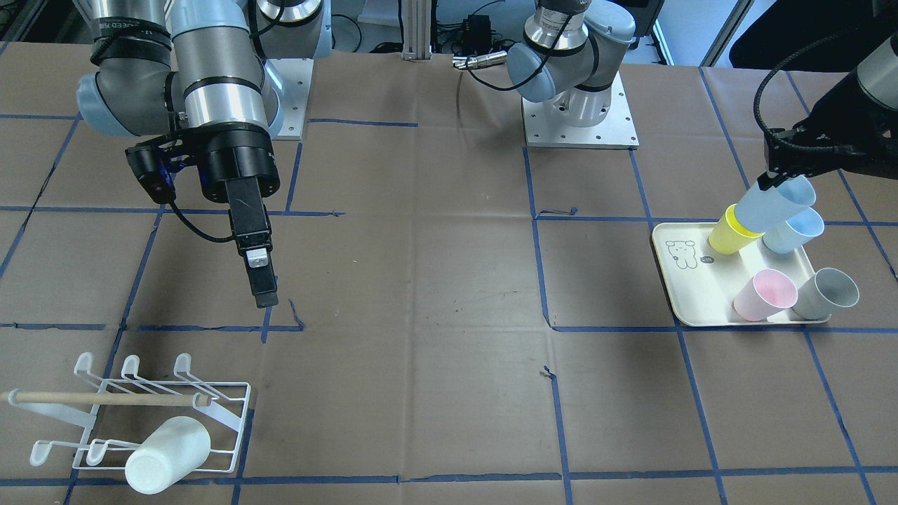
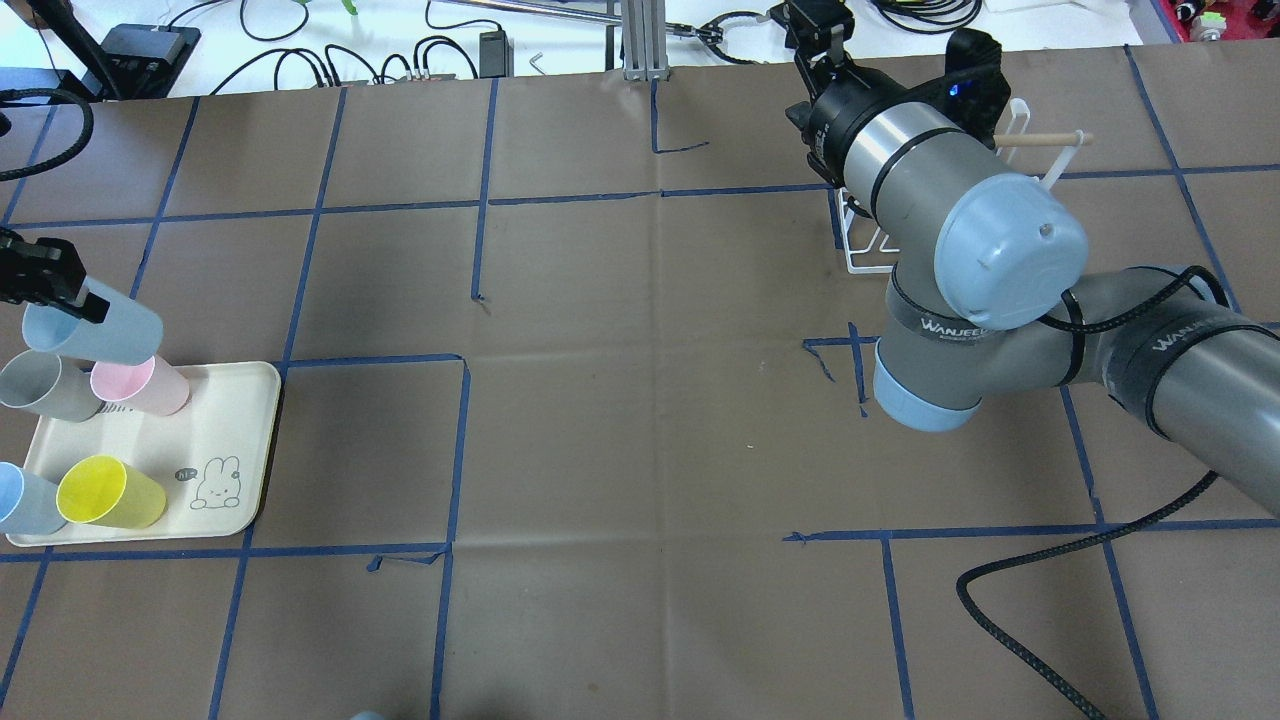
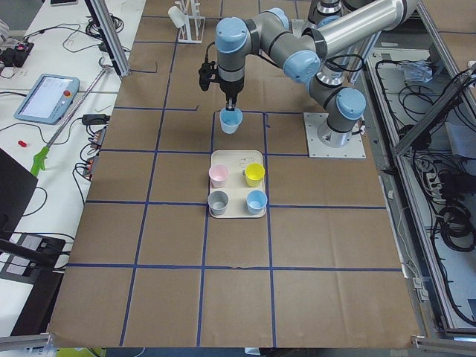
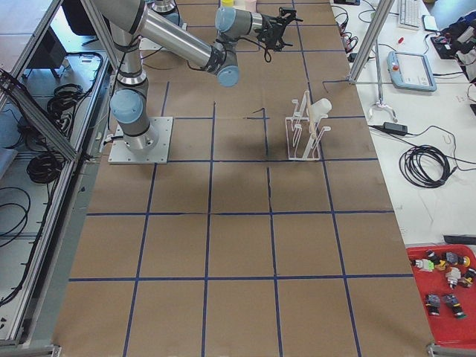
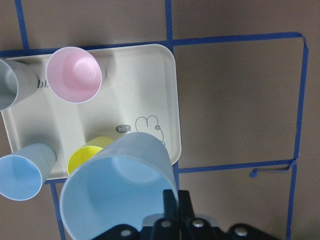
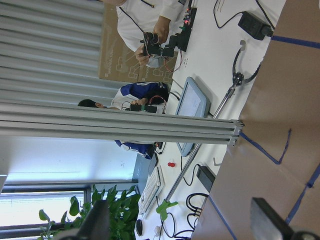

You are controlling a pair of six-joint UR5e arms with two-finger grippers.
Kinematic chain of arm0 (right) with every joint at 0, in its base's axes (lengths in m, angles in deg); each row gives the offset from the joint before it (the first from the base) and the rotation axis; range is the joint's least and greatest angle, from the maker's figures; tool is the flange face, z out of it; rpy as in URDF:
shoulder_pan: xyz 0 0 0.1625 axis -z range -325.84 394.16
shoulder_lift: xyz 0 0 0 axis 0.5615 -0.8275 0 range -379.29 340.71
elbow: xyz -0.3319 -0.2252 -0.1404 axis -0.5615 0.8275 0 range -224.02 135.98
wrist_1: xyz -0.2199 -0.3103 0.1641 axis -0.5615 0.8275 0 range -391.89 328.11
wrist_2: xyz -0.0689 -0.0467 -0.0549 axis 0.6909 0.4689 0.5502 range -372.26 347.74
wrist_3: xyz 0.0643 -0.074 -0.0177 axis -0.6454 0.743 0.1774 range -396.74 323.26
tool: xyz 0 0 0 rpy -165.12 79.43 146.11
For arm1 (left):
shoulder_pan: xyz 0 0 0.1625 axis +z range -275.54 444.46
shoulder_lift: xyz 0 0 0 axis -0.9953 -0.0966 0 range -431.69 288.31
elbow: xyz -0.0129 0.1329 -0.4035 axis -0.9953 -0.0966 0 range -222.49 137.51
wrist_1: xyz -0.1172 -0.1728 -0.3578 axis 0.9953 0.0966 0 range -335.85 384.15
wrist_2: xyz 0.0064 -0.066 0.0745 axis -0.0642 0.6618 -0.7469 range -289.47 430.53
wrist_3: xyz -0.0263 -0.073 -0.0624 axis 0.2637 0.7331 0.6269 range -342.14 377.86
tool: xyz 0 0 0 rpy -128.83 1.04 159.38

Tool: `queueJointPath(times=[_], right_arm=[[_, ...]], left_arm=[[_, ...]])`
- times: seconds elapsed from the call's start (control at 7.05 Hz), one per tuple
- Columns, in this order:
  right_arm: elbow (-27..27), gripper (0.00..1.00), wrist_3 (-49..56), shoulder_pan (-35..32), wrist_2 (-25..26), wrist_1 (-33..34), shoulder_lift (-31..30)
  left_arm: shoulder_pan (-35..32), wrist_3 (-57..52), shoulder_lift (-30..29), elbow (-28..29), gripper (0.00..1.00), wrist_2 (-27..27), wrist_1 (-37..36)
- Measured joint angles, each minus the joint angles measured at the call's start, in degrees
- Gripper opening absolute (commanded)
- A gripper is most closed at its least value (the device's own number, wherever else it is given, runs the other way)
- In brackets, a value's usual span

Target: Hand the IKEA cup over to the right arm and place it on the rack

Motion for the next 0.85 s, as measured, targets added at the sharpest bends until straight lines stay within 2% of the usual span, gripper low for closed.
queueJointPath(times=[0.57, 0.85], right_arm=[[-5.4, 1.0, -5.8, -0.8, -0.1, 0.9, -4.8], [-5.8, 1.0, -7.0, -0.8, -0.1, 1.0, -4.9]], left_arm=[[-6.4, -1.4, -4.8, -1.6, 0.0, 26.0, -21.4], [-9.8, -1.5, -5.2, -3.6, 0.0, 36.6, -29.3]])
